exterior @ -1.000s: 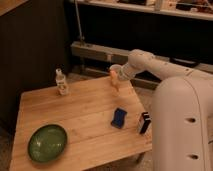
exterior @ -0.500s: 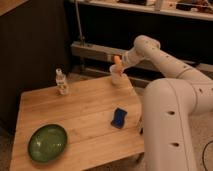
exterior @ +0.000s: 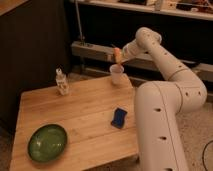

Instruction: Place the pepper in the ceramic cup

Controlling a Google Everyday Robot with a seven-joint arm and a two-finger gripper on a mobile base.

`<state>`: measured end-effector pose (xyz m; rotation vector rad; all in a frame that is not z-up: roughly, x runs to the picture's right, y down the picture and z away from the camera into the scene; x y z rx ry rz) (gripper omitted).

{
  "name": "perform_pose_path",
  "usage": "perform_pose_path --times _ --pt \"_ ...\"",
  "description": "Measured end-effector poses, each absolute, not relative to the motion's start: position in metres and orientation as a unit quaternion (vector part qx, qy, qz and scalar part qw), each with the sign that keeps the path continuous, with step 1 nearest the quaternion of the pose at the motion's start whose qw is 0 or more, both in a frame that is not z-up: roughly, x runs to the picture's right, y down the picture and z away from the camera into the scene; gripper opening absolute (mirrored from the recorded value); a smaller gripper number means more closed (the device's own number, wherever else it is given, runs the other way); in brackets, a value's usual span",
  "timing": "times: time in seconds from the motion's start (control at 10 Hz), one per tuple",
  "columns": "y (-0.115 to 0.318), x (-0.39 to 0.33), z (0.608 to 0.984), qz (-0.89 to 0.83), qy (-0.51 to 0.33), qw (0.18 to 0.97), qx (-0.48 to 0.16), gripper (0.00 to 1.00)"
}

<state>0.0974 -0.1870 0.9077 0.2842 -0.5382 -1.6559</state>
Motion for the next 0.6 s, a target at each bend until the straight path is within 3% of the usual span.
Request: perform_pose_path --times 0.6 --pt "-0.175 0.097 0.918 -0.736 -0.221 0.622 0.153 0.11"
